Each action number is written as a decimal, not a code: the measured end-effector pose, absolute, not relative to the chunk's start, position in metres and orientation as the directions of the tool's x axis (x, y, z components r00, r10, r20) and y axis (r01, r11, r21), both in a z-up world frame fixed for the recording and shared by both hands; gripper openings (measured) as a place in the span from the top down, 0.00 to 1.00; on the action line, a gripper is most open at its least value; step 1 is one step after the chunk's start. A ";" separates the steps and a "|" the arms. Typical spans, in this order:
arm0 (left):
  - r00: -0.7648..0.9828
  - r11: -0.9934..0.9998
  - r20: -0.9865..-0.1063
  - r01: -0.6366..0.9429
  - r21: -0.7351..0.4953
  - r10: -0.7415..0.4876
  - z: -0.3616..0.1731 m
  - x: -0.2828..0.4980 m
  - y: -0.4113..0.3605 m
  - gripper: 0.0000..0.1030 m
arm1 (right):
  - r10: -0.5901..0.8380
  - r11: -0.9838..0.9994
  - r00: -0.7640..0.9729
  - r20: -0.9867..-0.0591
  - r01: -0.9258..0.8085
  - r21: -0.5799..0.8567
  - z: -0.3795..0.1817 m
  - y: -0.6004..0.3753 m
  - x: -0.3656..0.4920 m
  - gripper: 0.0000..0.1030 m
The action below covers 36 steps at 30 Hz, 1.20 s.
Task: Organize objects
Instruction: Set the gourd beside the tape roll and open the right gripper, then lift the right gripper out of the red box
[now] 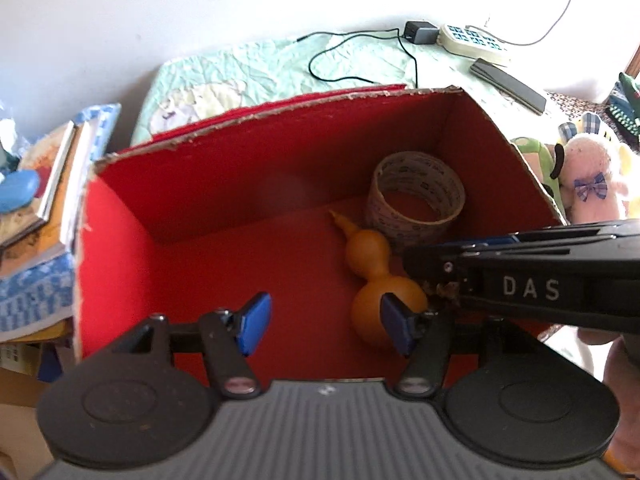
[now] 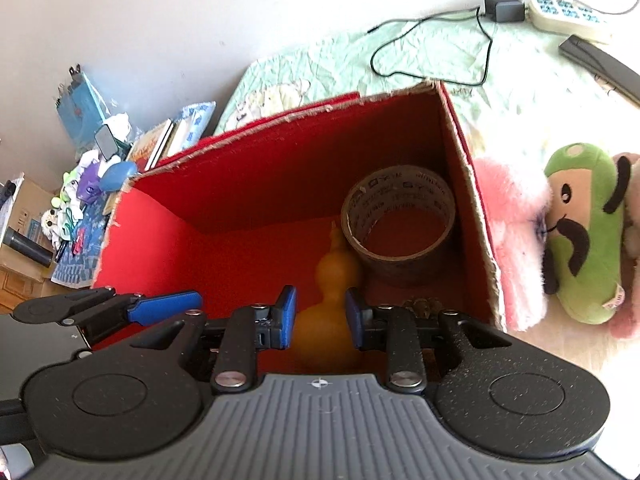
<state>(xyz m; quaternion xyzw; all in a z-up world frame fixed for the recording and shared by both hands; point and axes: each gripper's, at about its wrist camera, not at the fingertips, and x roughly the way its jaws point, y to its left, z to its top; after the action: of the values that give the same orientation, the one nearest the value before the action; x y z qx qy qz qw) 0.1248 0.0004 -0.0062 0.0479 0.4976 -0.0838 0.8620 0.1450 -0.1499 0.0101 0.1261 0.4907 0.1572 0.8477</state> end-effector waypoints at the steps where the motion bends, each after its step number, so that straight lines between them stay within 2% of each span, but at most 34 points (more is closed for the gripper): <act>1: 0.498 0.982 -0.863 0.188 0.013 -0.084 -0.004 0.122 -0.001 0.39 | 0.387 0.920 0.476 -0.790 -0.147 0.363 0.011 -0.147 0.144 0.69; 3: 0.510 0.984 -0.858 0.178 0.032 -0.064 0.000 0.119 -0.003 0.39 | 0.376 0.925 0.492 -0.785 -0.154 0.347 0.015 -0.146 0.140 0.66; 20: 0.578 0.982 -0.809 0.066 0.177 0.107 0.032 0.073 -0.021 0.36 | 0.418 0.907 0.542 -0.729 -0.202 0.369 0.044 -0.157 0.102 0.66; 36: 0.551 0.980 -0.812 -0.064 0.187 0.191 0.038 0.037 -0.029 0.31 | 0.508 0.861 0.487 -0.711 -0.287 0.420 0.054 -0.167 0.074 0.66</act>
<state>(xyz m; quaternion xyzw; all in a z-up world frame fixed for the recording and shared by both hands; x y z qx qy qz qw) 0.0366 -0.0292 0.0382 0.0675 0.4681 0.0726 0.8781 0.0737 -0.1669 0.0537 0.1232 0.4500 0.2328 0.8533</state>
